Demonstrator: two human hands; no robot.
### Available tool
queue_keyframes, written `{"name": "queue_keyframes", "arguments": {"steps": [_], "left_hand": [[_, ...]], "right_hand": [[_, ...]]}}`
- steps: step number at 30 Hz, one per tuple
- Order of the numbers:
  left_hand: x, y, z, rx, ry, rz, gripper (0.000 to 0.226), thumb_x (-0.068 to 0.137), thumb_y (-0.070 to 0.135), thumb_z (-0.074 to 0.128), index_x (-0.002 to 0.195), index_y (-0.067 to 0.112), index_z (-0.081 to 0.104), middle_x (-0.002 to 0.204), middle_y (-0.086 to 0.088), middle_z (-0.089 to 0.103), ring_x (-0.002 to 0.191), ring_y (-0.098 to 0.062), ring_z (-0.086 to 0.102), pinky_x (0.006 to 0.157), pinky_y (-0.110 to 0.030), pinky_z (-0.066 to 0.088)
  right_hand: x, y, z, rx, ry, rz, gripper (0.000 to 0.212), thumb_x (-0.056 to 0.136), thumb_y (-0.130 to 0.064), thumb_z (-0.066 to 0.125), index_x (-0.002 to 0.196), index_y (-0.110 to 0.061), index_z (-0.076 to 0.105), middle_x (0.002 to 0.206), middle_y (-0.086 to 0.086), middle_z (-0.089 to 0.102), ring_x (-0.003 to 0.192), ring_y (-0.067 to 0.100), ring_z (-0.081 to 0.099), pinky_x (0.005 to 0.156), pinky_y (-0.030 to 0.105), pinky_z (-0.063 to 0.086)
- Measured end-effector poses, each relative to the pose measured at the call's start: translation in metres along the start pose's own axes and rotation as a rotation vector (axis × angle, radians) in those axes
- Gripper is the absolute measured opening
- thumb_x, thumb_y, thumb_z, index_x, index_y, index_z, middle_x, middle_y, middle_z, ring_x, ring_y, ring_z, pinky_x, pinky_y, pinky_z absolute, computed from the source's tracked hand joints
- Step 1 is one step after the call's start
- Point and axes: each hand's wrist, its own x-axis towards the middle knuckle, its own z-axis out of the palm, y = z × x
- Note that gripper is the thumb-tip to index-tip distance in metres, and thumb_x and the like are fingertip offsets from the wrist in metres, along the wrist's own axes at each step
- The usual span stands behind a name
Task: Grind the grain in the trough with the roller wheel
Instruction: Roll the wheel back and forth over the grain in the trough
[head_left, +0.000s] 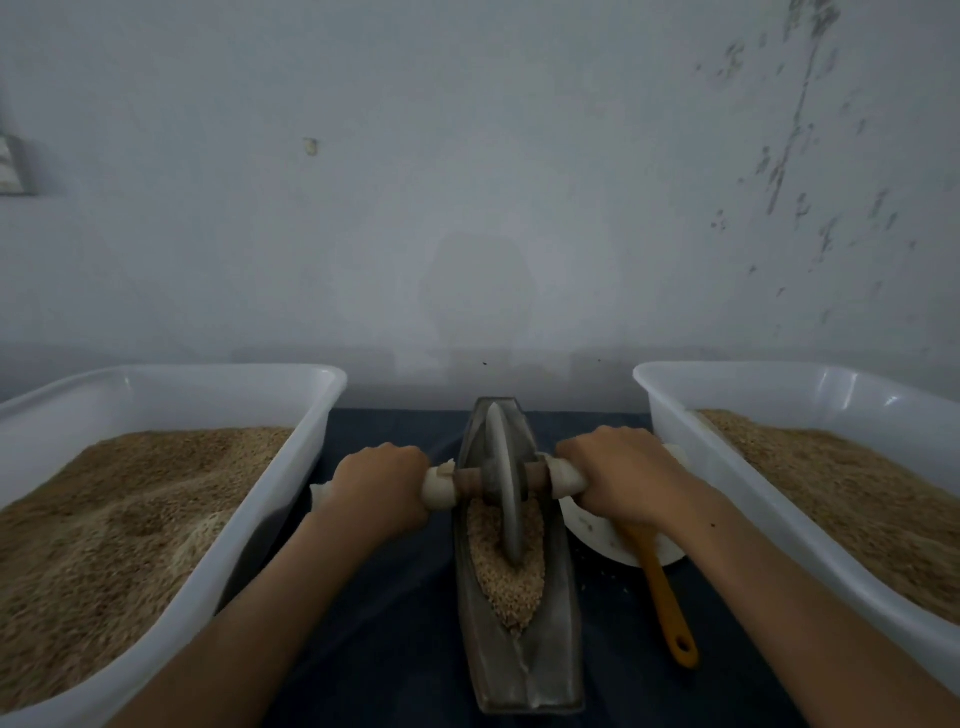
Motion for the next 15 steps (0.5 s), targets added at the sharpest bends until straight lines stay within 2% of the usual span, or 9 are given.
{"name": "queue_keyframes", "arguments": {"steps": [3,6,10,13,15], "left_hand": [[-0.001,0.001,-0.006,0.033,-0.069,0.023,0.027,0.080,0.030,0.066,0.104,0.019,0.059,0.088,0.004,0.057,0.081,-0.014,0.056,0.075,-0.028,0.048],[-0.001,0.002,-0.008,0.058,-0.084,0.029,0.030,0.080,0.032,0.067,0.106,0.019,0.058,0.088,0.004,0.055,0.085,-0.015,0.058,0.077,-0.028,0.049],[-0.001,0.004,-0.004,0.067,0.035,0.007,0.021,0.084,0.032,0.061,0.103,0.022,0.058,0.099,0.002,0.062,0.091,-0.017,0.060,0.073,-0.028,0.043],[-0.002,0.006,-0.001,0.039,0.168,-0.001,0.013,0.089,0.032,0.054,0.098,0.023,0.054,0.101,0.003,0.062,0.093,-0.018,0.060,0.073,-0.028,0.041],[-0.002,0.008,0.000,0.039,0.230,0.000,0.013,0.091,0.034,0.052,0.099,0.024,0.053,0.100,0.003,0.061,0.092,-0.018,0.060,0.072,-0.028,0.040]], "right_hand": [[-0.001,0.002,-0.008,0.069,-0.177,-0.020,0.014,0.083,-0.020,0.061,0.091,-0.030,0.056,0.083,-0.005,0.057,0.073,0.013,0.053,0.051,0.022,0.031],[-0.002,0.004,-0.009,0.115,-0.228,-0.025,0.018,0.082,-0.021,0.063,0.097,-0.031,0.060,0.085,-0.006,0.060,0.075,0.012,0.055,0.052,0.021,0.034],[-0.001,0.004,-0.001,0.067,-0.104,-0.018,0.013,0.087,-0.024,0.058,0.086,-0.033,0.048,0.085,-0.007,0.058,0.078,0.015,0.056,0.055,0.025,0.032],[0.002,0.004,0.009,0.024,0.062,0.014,0.009,0.088,-0.025,0.055,0.088,-0.029,0.046,0.094,-0.003,0.063,0.086,0.020,0.060,0.062,0.029,0.033],[0.003,0.004,0.013,0.027,0.111,0.034,0.006,0.088,-0.025,0.054,0.092,-0.027,0.049,0.095,-0.002,0.064,0.087,0.021,0.061,0.063,0.030,0.034]]}}
